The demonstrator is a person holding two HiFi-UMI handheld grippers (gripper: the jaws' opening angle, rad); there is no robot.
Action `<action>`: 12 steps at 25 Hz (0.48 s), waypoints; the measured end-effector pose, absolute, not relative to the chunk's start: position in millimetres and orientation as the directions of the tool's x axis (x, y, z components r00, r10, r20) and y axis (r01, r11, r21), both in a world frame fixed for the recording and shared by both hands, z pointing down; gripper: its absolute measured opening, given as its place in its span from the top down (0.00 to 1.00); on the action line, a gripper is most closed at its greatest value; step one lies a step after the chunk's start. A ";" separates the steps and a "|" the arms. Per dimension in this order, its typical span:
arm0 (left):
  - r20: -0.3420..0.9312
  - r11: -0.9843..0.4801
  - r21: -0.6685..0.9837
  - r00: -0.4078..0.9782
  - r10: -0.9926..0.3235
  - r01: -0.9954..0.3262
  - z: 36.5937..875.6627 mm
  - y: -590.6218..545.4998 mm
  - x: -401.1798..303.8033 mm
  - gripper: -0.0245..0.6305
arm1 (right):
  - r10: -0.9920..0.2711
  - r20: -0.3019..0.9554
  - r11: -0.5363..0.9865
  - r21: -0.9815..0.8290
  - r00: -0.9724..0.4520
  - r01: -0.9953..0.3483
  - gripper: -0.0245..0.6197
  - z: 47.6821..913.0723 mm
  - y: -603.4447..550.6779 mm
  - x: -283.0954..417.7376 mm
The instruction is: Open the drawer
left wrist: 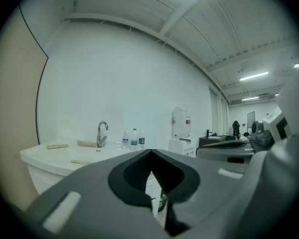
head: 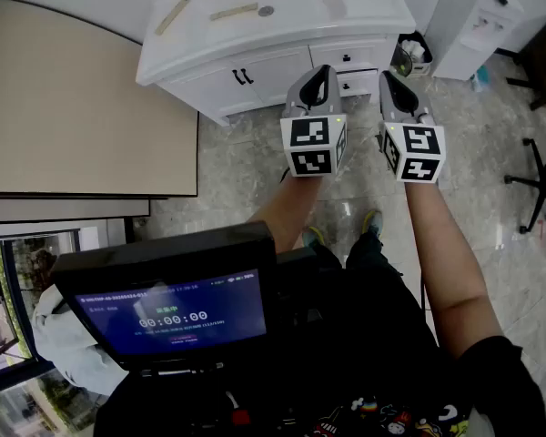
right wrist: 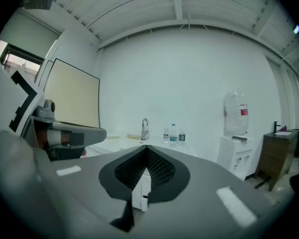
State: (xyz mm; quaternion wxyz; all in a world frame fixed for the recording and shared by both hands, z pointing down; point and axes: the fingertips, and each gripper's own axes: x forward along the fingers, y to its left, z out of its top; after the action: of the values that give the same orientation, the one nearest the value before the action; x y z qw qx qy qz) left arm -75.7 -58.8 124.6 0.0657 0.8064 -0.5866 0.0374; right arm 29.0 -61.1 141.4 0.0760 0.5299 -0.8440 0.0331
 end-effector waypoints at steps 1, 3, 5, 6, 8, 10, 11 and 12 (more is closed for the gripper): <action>0.136 -0.302 0.064 0.308 -0.942 -0.951 125.0 -59.5 -75.2 0.96 | -0.889 0.159 0.438 0.023 -0.429 -0.899 0.93 141.2 -61.5 29.4; 0.135 -0.301 0.065 0.307 -0.942 -0.951 125.8 -60.9 -74.1 0.96 | -0.889 0.151 0.440 0.018 -0.432 -0.898 0.93 141.1 -62.6 30.5; 0.135 -0.303 0.064 0.309 -0.941 -0.951 127.1 -62.5 -72.4 0.96 | -0.891 0.145 0.438 0.015 -0.431 -0.899 0.93 141.6 -64.7 32.6; 0.137 -0.304 0.063 0.310 -0.941 -0.951 128.1 -63.4 -71.5 0.96 | -0.892 0.145 0.435 0.015 -0.429 -0.900 0.93 142.3 -66.1 33.9; 0.141 -0.302 0.061 0.308 -0.941 -0.951 130.0 -66.3 -70.5 0.96 | -0.893 0.148 0.432 0.017 -0.425 -0.902 0.93 144.1 -69.9 36.1; 0.146 -0.301 0.062 0.307 -0.940 -0.952 132.1 -70.1 -69.4 0.96 | -0.892 0.152 0.433 0.020 -0.425 -0.901 0.92 145.9 -74.1 37.5; 0.150 -0.303 0.062 0.309 -0.939 -0.951 134.0 -72.0 -68.2 0.96 | -0.892 0.155 0.433 0.020 -0.425 -0.901 0.92 147.2 -76.1 38.3; 0.156 -0.307 0.063 0.313 -0.937 -0.950 136.9 -74.0 -66.4 0.96 | -0.891 0.159 0.434 0.020 -0.425 -0.901 0.92 149.3 -78.4 39.2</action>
State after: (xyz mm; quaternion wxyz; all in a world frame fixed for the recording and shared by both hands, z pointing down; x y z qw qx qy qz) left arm -66.4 -74.0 136.9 0.0714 0.8070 -0.5845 0.0447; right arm 39.2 -78.4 149.3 0.0730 0.5310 -0.8435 0.0340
